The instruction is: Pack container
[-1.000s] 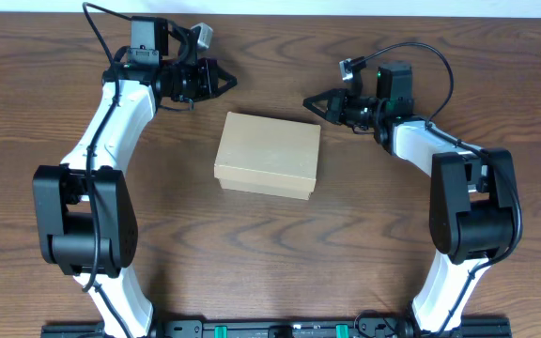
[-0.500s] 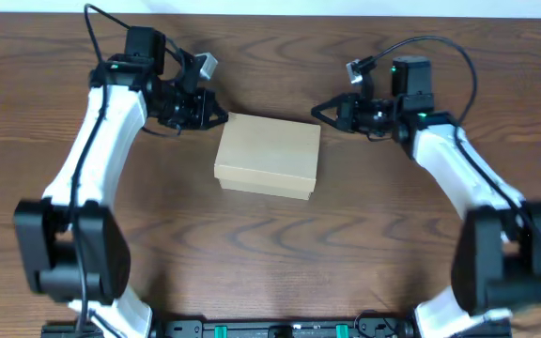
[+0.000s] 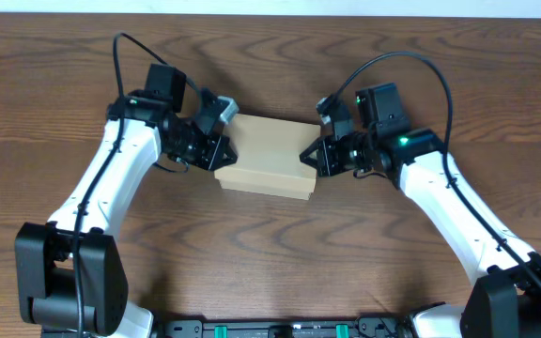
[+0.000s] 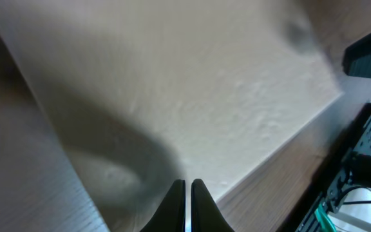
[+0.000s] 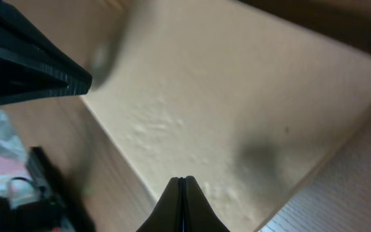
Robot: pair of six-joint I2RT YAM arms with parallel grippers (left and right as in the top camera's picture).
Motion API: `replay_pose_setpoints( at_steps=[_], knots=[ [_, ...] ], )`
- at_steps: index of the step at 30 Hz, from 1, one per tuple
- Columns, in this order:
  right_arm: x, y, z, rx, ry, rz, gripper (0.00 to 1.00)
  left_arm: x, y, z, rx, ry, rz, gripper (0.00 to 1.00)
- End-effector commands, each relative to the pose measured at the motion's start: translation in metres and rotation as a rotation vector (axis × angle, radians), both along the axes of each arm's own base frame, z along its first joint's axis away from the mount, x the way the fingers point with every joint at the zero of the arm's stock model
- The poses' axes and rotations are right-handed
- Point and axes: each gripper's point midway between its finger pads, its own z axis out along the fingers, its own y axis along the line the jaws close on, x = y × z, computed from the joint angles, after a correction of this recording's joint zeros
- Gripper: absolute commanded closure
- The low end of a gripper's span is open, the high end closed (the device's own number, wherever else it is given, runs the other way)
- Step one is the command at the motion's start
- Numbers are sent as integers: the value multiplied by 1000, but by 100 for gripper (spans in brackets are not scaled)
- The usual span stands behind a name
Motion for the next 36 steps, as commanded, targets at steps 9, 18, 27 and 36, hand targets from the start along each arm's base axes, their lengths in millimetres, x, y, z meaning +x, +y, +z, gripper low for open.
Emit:
replay_pose_setpoints(
  at_steps=[9, 18, 27, 36],
  knots=[
    [-14, -13, -48, -72, 56, -53, 98, -11, 6, -30, 43, 50, 34, 94],
    [-8, -15, -35, -61, 50, -94, 98, -11, 8, -21, 42, 52, 70, 94],
    [20, -79, 9, -160, -49, -485, 99, -8, 32, 32, 138, -165, 147, 94],
    [28, -86, -38, -220, 76, -569, 98, -1, 53, 2, 201, -134, 310, 94]
  ],
)
